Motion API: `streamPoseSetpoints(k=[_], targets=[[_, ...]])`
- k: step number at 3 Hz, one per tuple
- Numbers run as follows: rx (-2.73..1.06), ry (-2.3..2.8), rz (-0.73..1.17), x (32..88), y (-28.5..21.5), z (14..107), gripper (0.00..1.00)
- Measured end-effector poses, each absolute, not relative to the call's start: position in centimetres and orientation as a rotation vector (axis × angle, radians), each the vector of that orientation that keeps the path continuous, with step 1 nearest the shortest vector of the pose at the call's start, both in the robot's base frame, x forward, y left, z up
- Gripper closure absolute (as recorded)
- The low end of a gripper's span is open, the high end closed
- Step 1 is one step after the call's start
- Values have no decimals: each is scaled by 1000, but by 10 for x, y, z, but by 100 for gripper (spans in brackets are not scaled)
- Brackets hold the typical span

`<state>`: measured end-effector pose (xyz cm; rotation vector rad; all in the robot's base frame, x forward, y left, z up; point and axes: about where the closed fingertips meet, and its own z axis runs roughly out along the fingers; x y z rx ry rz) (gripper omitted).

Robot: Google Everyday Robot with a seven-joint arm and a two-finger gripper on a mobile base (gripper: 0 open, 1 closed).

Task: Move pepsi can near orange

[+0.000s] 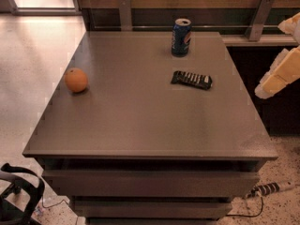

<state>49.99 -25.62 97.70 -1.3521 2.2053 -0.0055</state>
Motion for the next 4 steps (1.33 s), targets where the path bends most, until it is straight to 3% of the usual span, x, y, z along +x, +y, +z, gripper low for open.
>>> streamPoseSetpoints(k=[3, 4], targets=[[-861, 1888, 301, 633, -257, 969, 0], [-831, 1869, 330, 643, -253, 966, 0]])
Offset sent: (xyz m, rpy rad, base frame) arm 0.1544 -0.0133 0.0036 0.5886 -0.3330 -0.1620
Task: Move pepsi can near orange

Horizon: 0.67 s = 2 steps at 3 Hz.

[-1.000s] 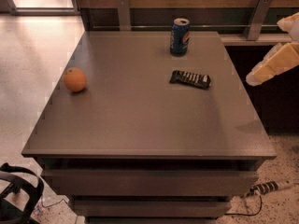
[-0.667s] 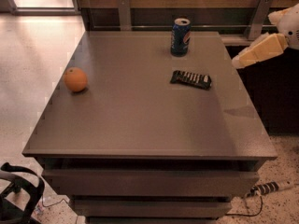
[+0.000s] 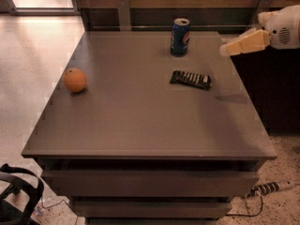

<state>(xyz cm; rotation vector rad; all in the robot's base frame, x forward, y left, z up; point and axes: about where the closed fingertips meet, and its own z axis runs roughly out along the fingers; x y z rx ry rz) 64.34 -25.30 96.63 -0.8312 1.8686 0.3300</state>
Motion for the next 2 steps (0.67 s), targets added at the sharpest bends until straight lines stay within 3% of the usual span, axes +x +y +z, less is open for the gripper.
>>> streamPoseSetpoints(k=[2], targets=[[-819, 1844, 367, 668, -242, 964, 0]])
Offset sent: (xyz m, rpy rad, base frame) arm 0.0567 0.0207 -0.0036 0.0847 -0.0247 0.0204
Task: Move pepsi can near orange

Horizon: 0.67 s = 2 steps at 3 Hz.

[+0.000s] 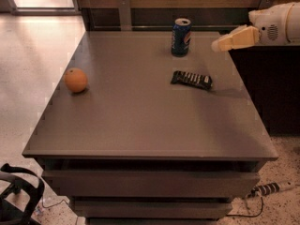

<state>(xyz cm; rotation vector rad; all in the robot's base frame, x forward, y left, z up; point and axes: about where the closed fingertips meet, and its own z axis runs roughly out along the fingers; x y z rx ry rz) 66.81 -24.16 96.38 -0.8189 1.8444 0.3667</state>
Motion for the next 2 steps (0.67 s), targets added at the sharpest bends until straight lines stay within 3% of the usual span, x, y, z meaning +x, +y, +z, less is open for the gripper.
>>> streamPoseSetpoints(k=[2], targets=[[-767, 1805, 422, 731, -214, 950, 0]])
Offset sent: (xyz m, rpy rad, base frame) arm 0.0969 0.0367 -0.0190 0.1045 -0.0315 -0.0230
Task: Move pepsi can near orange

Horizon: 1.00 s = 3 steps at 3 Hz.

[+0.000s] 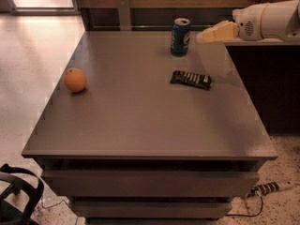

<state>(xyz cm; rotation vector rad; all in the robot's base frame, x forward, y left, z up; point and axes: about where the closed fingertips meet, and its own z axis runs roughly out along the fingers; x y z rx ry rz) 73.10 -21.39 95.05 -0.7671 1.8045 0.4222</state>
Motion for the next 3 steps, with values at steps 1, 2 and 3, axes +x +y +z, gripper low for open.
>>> streamPoseSetpoints(k=[1, 2, 3], targets=[[-743, 1797, 433, 756, -199, 939, 0], [-731, 1794, 449, 777, -185, 926, 0], [-705, 1786, 465, 796, -174, 914, 0]])
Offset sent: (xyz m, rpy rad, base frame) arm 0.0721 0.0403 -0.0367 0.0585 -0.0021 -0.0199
